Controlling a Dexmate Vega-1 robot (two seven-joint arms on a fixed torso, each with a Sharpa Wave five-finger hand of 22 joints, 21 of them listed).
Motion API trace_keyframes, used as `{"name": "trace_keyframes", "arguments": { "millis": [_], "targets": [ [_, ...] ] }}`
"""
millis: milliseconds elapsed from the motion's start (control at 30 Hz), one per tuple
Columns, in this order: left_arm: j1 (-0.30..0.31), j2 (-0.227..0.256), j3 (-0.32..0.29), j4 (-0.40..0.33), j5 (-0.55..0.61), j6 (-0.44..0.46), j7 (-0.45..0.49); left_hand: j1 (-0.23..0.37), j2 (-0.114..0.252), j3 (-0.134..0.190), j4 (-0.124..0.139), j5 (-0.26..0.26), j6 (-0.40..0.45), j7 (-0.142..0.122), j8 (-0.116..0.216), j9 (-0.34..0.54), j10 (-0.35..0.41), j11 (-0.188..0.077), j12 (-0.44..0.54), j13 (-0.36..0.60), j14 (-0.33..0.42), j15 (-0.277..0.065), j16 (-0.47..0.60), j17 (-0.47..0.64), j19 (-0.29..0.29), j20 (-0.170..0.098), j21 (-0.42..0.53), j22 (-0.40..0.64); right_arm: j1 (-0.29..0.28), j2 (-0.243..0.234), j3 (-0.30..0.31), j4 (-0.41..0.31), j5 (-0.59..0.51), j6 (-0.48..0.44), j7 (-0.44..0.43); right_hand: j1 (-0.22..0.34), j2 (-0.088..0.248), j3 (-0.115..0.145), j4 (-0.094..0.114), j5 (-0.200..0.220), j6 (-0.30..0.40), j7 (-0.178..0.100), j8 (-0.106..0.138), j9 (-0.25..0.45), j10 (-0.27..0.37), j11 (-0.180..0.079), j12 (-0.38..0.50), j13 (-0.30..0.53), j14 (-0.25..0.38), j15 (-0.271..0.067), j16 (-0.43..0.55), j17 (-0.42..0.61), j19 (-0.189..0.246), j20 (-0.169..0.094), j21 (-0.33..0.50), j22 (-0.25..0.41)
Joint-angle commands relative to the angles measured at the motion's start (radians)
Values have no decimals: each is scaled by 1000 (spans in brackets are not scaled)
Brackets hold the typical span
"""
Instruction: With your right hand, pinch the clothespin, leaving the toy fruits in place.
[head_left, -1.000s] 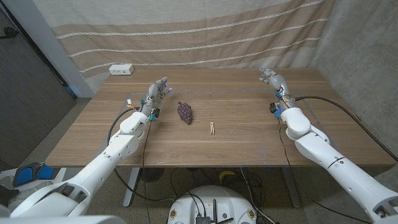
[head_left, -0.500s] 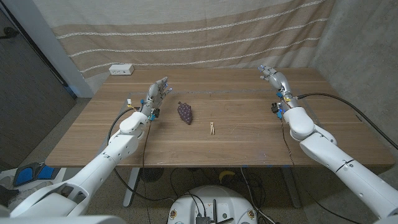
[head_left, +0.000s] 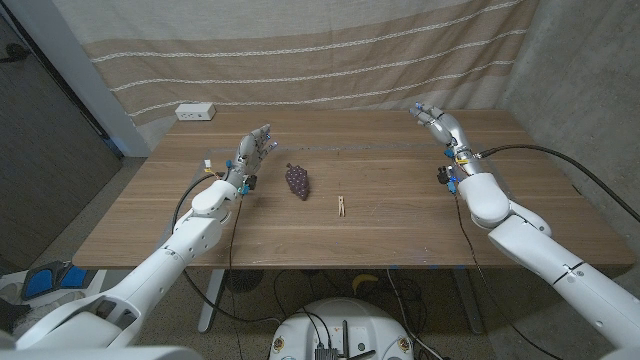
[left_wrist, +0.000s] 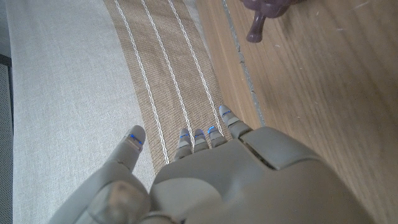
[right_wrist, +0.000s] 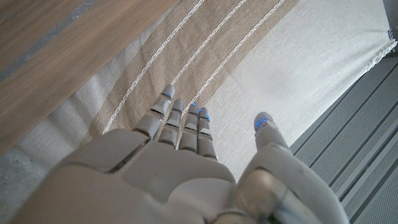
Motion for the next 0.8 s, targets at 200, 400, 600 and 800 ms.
{"name": "trace_keyframes", "arguments": {
  "millis": [200,400,600,800],
  "targets": [
    [19,15,-8,-24,-11,-1,-11,-2,59,4,-3,6,7,-5,2,3,-2,3,3,4,-1,-3,4,6,12,0,-5,4,-96,-34,33,-151,-114,-92,-47,17,0,1,8,7,16,1,1,2,15,-1,4,3,13,1,9,6,10,-2,-2,5],
    [23,21,-8,-24,-12,-7,-23,-2,58,4,-3,6,8,-5,2,3,-2,4,3,4,0,-3,4,6,12,0,-5,4,-128,-37,40,-199,-154,-124,-60,18,0,0,8,8,21,1,1,3,18,-6,4,3,17,-3,12,8,13,0,-3,5],
    [27,23,-11,-21,-17,-15,-36,-2,59,4,-4,6,8,-4,2,3,-2,5,3,4,0,-3,4,6,12,0,-6,4,-152,-40,43,-238,-182,-159,-58,19,-1,-1,8,8,23,0,0,3,23,-9,4,3,22,-4,14,10,19,2,-2,5],
    [31,26,-14,-18,-22,-23,-46,-2,59,4,-4,6,9,-4,2,3,-1,4,4,4,0,-3,3,5,13,0,-7,4,-174,-38,42,-280,-216,-199,-65,19,-2,-3,8,8,27,0,0,3,26,-11,4,3,25,-4,16,12,23,1,-2,5]
  ]
}}
